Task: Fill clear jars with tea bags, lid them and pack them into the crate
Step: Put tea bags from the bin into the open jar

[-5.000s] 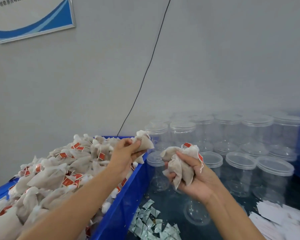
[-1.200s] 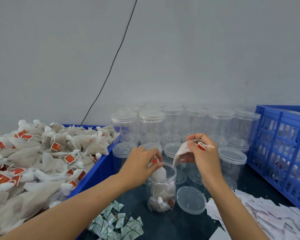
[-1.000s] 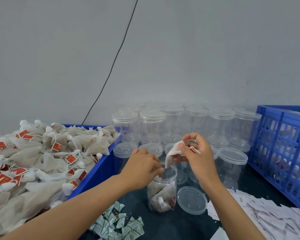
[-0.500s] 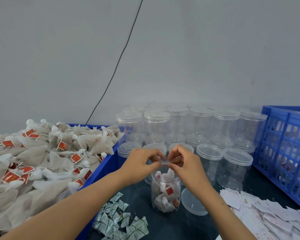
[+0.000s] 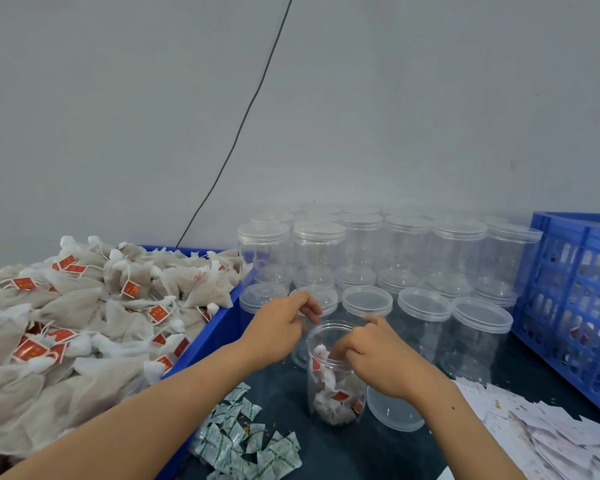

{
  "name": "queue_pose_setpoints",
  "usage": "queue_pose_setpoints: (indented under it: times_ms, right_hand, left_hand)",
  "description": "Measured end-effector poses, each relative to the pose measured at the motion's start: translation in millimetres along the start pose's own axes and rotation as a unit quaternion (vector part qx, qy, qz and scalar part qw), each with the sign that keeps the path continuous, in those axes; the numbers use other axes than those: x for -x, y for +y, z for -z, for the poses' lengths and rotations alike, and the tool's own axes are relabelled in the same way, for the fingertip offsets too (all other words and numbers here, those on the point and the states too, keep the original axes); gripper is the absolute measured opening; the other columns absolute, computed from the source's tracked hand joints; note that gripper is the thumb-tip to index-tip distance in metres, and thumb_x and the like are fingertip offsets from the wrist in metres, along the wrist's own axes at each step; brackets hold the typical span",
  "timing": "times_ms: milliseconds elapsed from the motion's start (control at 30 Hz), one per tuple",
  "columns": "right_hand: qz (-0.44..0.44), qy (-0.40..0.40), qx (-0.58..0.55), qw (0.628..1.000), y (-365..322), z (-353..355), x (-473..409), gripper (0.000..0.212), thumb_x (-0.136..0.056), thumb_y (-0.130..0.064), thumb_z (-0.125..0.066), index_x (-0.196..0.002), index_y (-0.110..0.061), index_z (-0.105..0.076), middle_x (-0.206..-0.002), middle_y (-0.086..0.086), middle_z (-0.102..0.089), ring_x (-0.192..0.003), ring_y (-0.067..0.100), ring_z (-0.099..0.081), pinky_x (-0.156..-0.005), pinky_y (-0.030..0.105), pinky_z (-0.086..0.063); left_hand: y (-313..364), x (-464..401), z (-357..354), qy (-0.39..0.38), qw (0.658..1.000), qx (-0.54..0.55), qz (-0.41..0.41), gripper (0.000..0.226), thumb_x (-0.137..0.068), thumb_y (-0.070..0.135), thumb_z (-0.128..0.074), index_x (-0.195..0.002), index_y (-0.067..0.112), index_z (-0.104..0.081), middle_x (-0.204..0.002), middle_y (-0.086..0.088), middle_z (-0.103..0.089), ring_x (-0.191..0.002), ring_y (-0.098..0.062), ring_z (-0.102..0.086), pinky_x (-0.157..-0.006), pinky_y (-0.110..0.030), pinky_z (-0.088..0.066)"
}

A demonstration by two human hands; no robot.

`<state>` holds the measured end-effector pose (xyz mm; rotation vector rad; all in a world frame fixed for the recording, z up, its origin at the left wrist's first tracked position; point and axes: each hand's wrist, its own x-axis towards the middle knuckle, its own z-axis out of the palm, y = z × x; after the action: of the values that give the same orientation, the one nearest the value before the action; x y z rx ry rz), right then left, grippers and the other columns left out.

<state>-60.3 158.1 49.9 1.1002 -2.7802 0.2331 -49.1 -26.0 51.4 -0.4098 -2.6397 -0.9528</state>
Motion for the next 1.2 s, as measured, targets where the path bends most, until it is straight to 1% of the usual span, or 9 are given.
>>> queue_pose_setpoints:
  times_ms: [133, 200, 333, 433, 533, 667, 867, 1000, 1200]
  right_hand:
    - [-0.024, -0.037, -0.005, 0.999, -2.4, -1.6, -1.9, 0.038, -0.095, -0.016, -0.03, -0.087, -0.012, -0.068, -0.078, -0.004, -0.061, -0.089, 0.019, -0.056, -0.115, 0.043, -0.014]
    - [-0.018, -0.017, -0.02, 0.999, -6.3, -1.1, 0.6, 0.035, -0.093, -0.017, -0.032, -0.069, -0.023, -0.056, -0.066, -0.009, -0.049, -0.078, 0.015, -0.048, -0.112, 0.044, -0.021]
    - [-0.024, 0.077, -0.078, 0.994, -9.1, 0.1, 2.5, 0.034, -0.097, -0.021, -0.03, -0.093, -0.024, -0.064, -0.098, -0.011, -0.065, -0.095, 0.005, -0.055, -0.112, 0.04, -0.018]
    - [-0.038, 0.028, -0.057, 0.997, -11.3, -3.4, 2.6, 0.042, -0.102, -0.026, -0.023, -0.078, -0.021, -0.057, -0.081, -0.008, -0.06, -0.084, 0.004, -0.053, -0.118, 0.043, -0.002]
    - [-0.05, 0.007, -0.036, 0.998, -12.3, -5.6, 3.0, 0.045, -0.101, -0.024, -0.022, -0.061, -0.017, -0.041, -0.062, -0.005, -0.047, -0.066, 0.007, -0.047, -0.119, 0.046, 0.0]
    - [-0.031, 0.091, -0.077, 0.992, -7.0, -0.5, 3.1, 0.046, -0.102, -0.025, -0.024, -0.091, -0.021, -0.068, -0.094, -0.01, -0.069, -0.092, 0.003, -0.059, -0.117, 0.038, -0.009]
    - [-0.048, 0.23, -0.159, 0.959, 7.1, 11.7, 7.6, 0.045, -0.103, -0.03, -0.03, -0.087, -0.025, -0.072, -0.09, -0.016, -0.069, -0.089, 0.0, -0.06, -0.106, 0.041, -0.035]
    - [-0.087, 0.239, -0.183, 0.95, 17.1, 16.2, 10.8, 0.041, -0.102, -0.027, -0.035, -0.086, -0.023, -0.072, -0.087, -0.016, -0.066, -0.088, 0.005, -0.062, -0.094, 0.044, -0.045]
    - [-0.133, 0.225, -0.215, 0.941, 34.4, 20.1, 15.6, 0.04, -0.102, -0.031, -0.035, -0.085, -0.025, -0.07, -0.088, -0.012, -0.069, -0.087, 0.004, -0.062, -0.086, 0.03, -0.05]
  left_hand:
    - [-3.0, -1.3, 1.1, -0.001, 0.999, 0.036, 0.021, 0.042, -0.085, -0.012, -0.038, -0.098, 0.02, -0.06, -0.091, 0.012, -0.066, -0.076, -0.006, -0.066, -0.073, -0.02, -0.052]
    - [-4.9, -1.7, 2.5, 0.005, 0.999, 0.034, 0.035, 0.041, -0.085, -0.012, -0.038, -0.096, 0.022, -0.06, -0.089, 0.013, -0.067, -0.073, -0.003, -0.065, -0.069, -0.015, -0.049]
    - [-11.0, -3.1, 11.1, -0.057, 0.995, -0.008, 0.087, 0.037, -0.083, -0.011, -0.04, -0.098, 0.014, -0.062, -0.09, 0.004, -0.069, -0.082, -0.012, -0.065, -0.078, -0.027, -0.053]
    - [-16.8, 1.4, 17.1, -0.17, 0.968, -0.153, 0.101, 0.028, -0.086, -0.001, -0.048, -0.094, 0.019, -0.066, -0.096, 0.005, -0.071, -0.084, -0.008, -0.061, -0.081, -0.028, -0.05]
    - [-20.0, 7.2, 19.0, -0.243, 0.926, -0.264, 0.115, 0.026, -0.088, 0.004, -0.05, -0.093, 0.019, -0.071, -0.094, 0.006, -0.071, -0.084, -0.01, -0.061, -0.08, -0.03, -0.049]
    - [-23.8, 10.8, 19.2, -0.294, 0.886, -0.334, 0.129, 0.026, -0.089, 0.007, -0.054, -0.103, 0.021, -0.071, -0.111, 0.001, -0.069, -0.102, -0.02, -0.063, -0.083, -0.032, -0.047]
    - [-28.8, 12.6, 13.5, -0.386, 0.84, -0.351, 0.146, 0.029, -0.078, 0.017, -0.078, -0.105, 0.019, -0.071, -0.112, 0.001, -0.069, -0.098, -0.018, -0.063, -0.074, -0.03, -0.047]
    - [-28.7, 14.7, 2.6, -0.419, 0.81, -0.384, 0.143, 0.035, -0.073, 0.033, -0.083, -0.101, 0.018, -0.068, -0.106, 0.0, -0.07, -0.095, -0.021, -0.064, -0.072, -0.029, -0.045]
    - [-21.8, 11.8, 0.7, -0.392, 0.807, -0.432, 0.088, 0.027, -0.076, 0.031, -0.08, -0.099, 0.019, -0.073, -0.109, 0.003, -0.07, -0.099, -0.018, -0.062, -0.073, -0.03, -0.041]
